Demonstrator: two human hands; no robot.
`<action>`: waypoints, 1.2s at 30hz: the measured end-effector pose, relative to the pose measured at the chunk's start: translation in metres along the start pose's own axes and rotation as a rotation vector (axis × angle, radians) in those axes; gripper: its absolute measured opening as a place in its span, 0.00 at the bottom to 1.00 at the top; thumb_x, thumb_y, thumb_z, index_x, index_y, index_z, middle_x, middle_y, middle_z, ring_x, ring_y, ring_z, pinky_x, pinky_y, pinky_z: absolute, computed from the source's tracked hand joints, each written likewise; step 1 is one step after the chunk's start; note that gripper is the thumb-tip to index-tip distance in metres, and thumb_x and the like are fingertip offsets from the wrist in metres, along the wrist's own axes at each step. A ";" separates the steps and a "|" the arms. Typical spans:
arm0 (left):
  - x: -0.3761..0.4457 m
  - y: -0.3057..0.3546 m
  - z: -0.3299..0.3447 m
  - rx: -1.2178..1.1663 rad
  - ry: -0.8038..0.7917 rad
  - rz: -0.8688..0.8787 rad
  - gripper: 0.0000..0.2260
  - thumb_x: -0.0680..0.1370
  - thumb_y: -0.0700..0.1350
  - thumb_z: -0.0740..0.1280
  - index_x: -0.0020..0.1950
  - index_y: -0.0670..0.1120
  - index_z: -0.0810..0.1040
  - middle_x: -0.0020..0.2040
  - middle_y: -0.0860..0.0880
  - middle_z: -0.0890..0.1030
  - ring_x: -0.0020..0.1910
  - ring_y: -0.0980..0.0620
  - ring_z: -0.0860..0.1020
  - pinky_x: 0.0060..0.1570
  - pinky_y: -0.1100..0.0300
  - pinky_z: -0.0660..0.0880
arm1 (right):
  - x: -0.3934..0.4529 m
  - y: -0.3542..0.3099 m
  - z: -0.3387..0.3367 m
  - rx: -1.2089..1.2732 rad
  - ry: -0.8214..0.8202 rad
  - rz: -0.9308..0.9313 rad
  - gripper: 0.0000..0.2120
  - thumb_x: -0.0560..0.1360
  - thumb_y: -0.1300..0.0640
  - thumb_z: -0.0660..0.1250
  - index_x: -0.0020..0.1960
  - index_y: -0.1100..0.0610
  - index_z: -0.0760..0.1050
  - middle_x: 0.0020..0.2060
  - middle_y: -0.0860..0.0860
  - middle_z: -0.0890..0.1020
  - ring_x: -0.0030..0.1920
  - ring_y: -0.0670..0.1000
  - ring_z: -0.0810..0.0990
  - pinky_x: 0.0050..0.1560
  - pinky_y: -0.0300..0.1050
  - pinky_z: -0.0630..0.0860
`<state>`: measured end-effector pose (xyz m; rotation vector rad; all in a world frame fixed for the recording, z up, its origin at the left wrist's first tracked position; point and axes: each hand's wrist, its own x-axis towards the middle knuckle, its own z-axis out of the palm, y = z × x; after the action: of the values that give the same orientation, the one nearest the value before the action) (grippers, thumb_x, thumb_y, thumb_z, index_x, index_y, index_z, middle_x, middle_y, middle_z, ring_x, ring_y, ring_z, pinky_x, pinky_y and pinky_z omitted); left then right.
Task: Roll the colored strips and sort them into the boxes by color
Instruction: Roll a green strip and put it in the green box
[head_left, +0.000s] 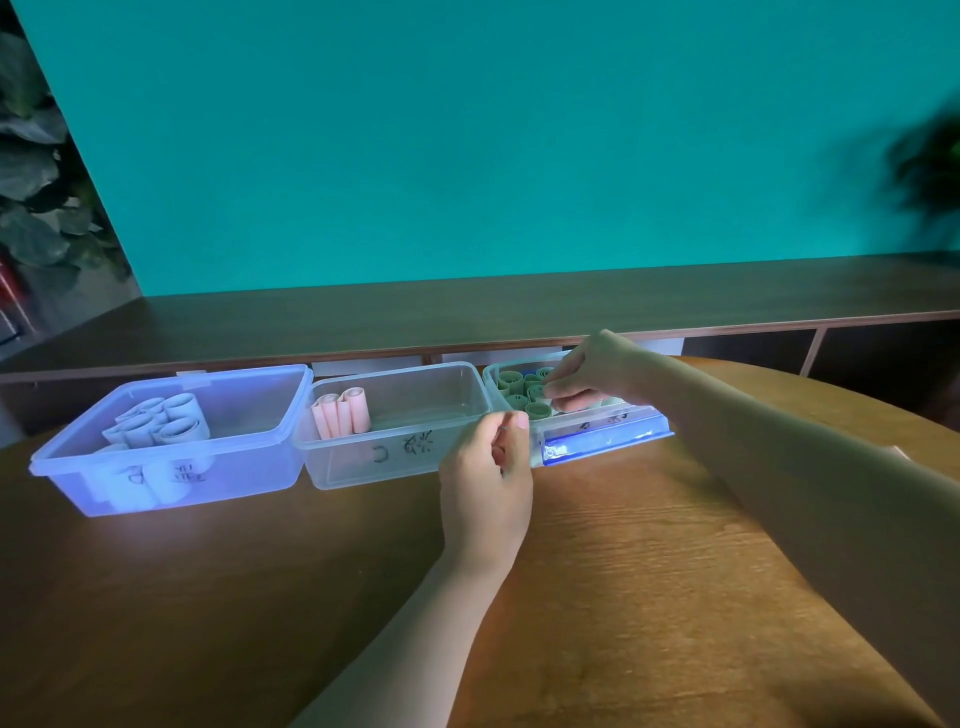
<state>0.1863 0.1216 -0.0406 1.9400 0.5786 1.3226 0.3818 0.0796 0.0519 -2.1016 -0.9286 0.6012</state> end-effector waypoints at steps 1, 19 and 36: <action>0.000 0.000 0.000 0.003 0.001 0.001 0.07 0.82 0.50 0.66 0.53 0.49 0.82 0.43 0.58 0.83 0.46 0.60 0.80 0.34 0.67 0.76 | -0.001 -0.001 0.000 0.000 -0.007 -0.002 0.10 0.70 0.62 0.79 0.51 0.61 0.86 0.40 0.54 0.88 0.42 0.51 0.88 0.51 0.44 0.84; -0.002 0.003 -0.001 0.003 0.034 0.105 0.08 0.82 0.47 0.66 0.56 0.47 0.83 0.47 0.57 0.83 0.49 0.62 0.80 0.41 0.61 0.80 | -0.037 -0.003 -0.023 0.092 0.219 -0.098 0.05 0.70 0.63 0.79 0.45 0.61 0.85 0.39 0.57 0.87 0.41 0.54 0.88 0.44 0.42 0.85; -0.131 0.121 0.011 -0.341 -0.676 -0.175 0.13 0.77 0.57 0.71 0.58 0.54 0.80 0.48 0.54 0.83 0.48 0.56 0.81 0.43 0.65 0.74 | -0.276 0.083 -0.056 -0.071 0.305 0.039 0.10 0.71 0.48 0.77 0.49 0.52 0.86 0.40 0.50 0.88 0.39 0.49 0.86 0.40 0.41 0.81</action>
<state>0.1436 -0.0516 -0.0308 1.8434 0.1631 0.5469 0.2809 -0.1957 0.0526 -2.2010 -0.7467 0.2584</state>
